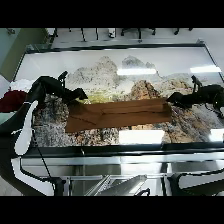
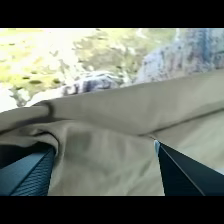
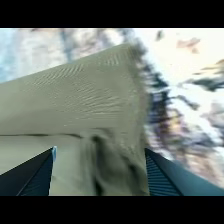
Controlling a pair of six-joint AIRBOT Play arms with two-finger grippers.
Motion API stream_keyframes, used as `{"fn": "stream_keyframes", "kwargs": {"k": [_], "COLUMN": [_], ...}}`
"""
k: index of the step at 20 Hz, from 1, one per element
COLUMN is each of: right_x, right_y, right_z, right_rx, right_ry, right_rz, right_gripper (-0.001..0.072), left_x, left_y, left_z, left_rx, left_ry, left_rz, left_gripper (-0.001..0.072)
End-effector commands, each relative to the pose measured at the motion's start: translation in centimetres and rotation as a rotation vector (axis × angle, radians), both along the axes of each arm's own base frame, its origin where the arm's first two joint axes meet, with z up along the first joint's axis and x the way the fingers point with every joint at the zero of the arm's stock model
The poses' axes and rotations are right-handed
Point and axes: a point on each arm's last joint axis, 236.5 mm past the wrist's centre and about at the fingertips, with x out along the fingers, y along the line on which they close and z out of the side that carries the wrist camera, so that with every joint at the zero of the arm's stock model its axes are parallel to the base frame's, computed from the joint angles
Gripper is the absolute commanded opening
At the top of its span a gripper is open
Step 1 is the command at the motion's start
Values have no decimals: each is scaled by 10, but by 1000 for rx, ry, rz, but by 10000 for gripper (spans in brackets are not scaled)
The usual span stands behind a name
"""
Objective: Fold the shirts.
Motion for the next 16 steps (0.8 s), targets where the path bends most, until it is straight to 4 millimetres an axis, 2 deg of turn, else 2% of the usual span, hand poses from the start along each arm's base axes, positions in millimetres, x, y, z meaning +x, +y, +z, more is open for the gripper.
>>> {"fn": "stream_keyframes", "kwargs": {"k": [1,5,8,9,10,12,13,14,15,16], "right_x": [-12,-23,-21,-19,-17,-13,-11,-11,-11,-10], "right_y": [-18,0,10,14,19,30,34,37,38,37], "right_z": [-9,-38,-47,-49,-49,-51,-53,-56,-57,-57], "right_rx": [-23,75,135,152,166,201,215,219,220,217], "right_ry": [66,157,175,175,161,150,153,157,158,154], "right_rz": [15,38,23,22,41,46,44,48,49,47], "right_gripper": [632,625,622,557,401,278,136,39,22,21], "left_x": [-6,-10,-3,1,5,8,7,4,0,-2], "left_y": [11,21,13,7,1,-21,-34,-45,-57,-70], "left_z": [27,74,105,115,124,135,135,132,127,121], "left_rx": [-23,-28,-25,-26,-27,-36,-48,-56,-57,-60], "left_ry": [90,102,37,7,-25,-75,-84,-82,-76,-77], "left_rz": [3,-18,-35,-40,-49,-78,-93,-109,-127,-142], "left_gripper": [703,703,702,703,702,701,693,502,173,18]}}
